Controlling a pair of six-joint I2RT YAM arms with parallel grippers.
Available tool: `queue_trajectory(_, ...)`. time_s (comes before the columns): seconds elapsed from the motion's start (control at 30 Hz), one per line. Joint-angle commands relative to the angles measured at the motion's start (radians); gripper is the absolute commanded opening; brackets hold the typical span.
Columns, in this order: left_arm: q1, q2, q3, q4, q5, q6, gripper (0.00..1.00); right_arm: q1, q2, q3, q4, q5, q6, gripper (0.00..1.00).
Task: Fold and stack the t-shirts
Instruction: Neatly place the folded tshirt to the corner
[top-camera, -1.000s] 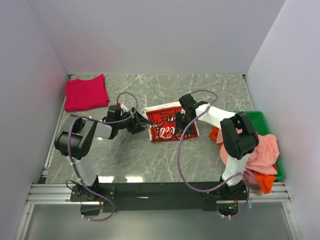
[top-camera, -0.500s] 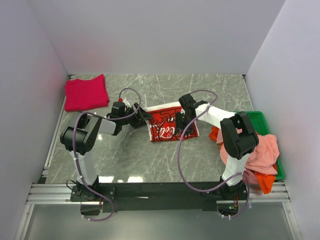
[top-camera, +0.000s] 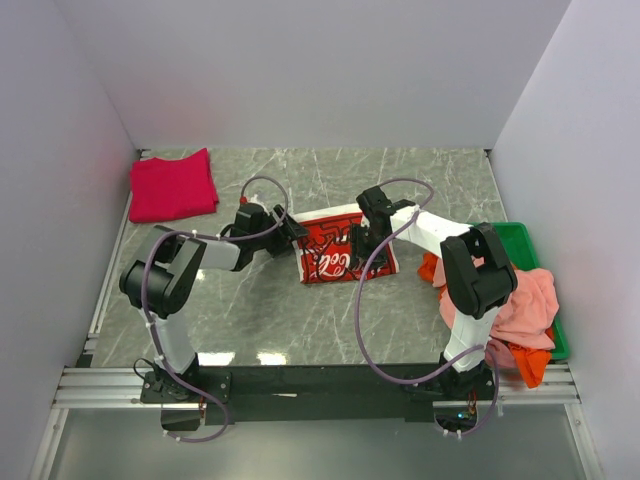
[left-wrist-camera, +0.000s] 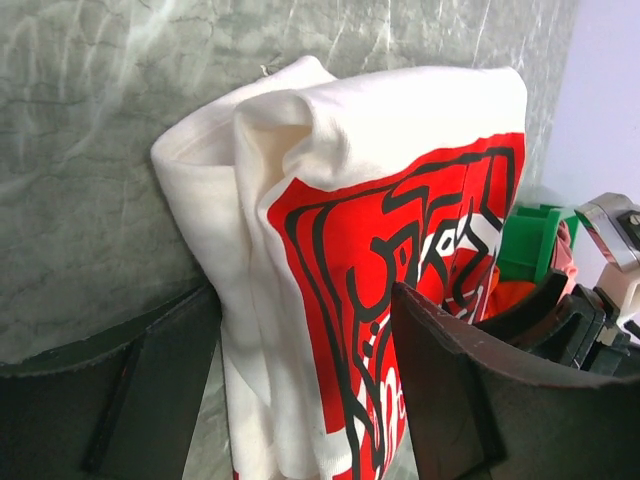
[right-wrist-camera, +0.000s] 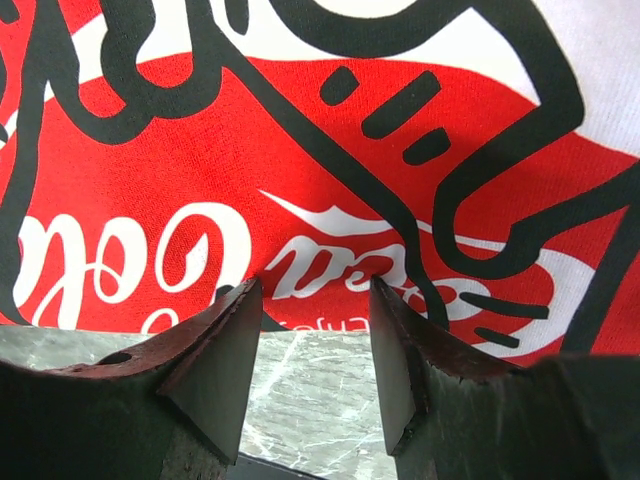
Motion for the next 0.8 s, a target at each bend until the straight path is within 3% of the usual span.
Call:
queue_trajectory(0.0,-0.002,0.008,-0.045,-0.117,-0.095,0.007,0.75,-0.008,0.011,0.034,-0.025,0.013,-0.029,0.54)
queue_trajectory(0.37,-0.034,0.078,0.014,-0.054,-0.088,-0.027,0.75,-0.02,0.005,0.028,-0.03,-0.003,-0.055,0.54)
queue_trajectory(0.77,-0.125,0.077,-0.05,-0.067,-0.072,-0.076,0.69,-0.022,0.011,0.038,-0.022,-0.031,-0.063,0.54)
